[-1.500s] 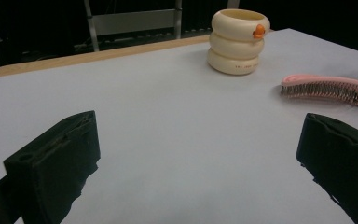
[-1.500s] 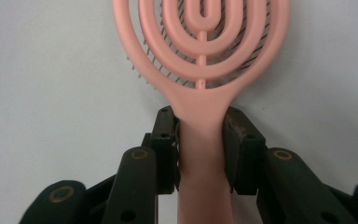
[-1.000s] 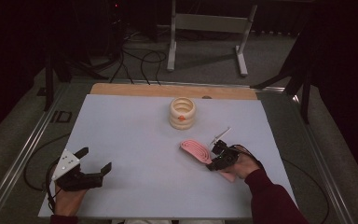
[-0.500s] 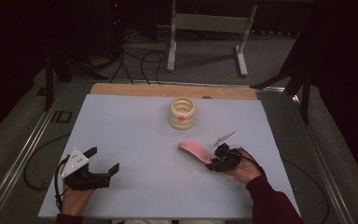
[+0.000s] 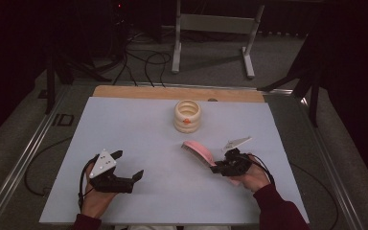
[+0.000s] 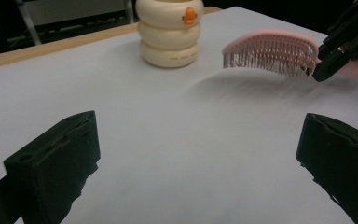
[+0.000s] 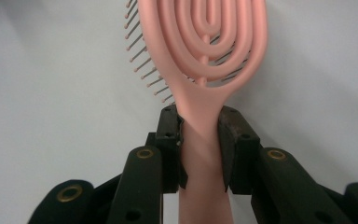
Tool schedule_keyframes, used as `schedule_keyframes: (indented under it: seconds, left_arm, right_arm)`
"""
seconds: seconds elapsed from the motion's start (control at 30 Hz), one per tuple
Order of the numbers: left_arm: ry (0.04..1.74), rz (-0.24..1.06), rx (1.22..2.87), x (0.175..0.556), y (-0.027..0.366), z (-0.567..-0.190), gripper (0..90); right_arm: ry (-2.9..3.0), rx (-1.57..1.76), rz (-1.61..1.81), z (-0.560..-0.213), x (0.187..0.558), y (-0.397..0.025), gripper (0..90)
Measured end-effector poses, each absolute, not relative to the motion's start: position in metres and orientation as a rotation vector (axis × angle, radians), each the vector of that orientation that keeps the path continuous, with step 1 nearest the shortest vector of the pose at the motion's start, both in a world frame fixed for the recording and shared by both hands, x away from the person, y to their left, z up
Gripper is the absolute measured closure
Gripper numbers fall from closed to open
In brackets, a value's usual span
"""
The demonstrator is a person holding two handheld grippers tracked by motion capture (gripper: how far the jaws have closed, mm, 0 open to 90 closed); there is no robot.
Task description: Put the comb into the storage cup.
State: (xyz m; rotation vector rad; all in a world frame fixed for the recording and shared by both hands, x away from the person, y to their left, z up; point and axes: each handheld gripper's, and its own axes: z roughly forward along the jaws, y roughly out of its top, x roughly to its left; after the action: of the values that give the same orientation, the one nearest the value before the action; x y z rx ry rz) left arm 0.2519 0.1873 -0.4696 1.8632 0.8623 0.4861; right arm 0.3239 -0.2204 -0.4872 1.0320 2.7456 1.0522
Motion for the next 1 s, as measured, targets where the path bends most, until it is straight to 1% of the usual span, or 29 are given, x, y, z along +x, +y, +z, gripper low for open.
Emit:
schedule_keyframes:
  seconds: [0.13, 0.23, 0.4, 0.6, 0.87, 1.0]
  left_arm:
    - [0.847, 0.478, 1.863, 0.254, 0.181, -0.468, 0.0]
    - [0.830, 0.467, 1.862, 0.256, 0.175, -0.467, 0.0]
    - [0.818, 0.445, 1.862, 0.258, 0.168, -0.467, 0.0]
    - [0.778, 0.401, 1.865, 0.267, 0.147, -0.466, 0.0]
    - [0.727, 0.318, 1.827, 0.285, 0.120, -0.458, 0.0]
    - [0.674, 0.265, 1.792, 0.291, 0.109, -0.451, 0.0]
  right_arm:
    - [2.731, 1.022, 1.108, -0.486, 0.322, -0.220, 72.2]
    - [2.699, 0.998, 1.214, -0.483, 0.321, -0.218, 72.4]
    - [2.687, 0.960, 1.262, -0.480, 0.319, -0.217, 72.5]
    - [2.663, 0.902, 1.329, -0.471, 0.315, -0.213, 72.6]
    - [2.633, 0.806, 1.456, -0.458, 0.308, -0.205, 72.6]
    - [2.621, 0.750, 1.532, -0.452, 0.304, -0.202, 72.7]
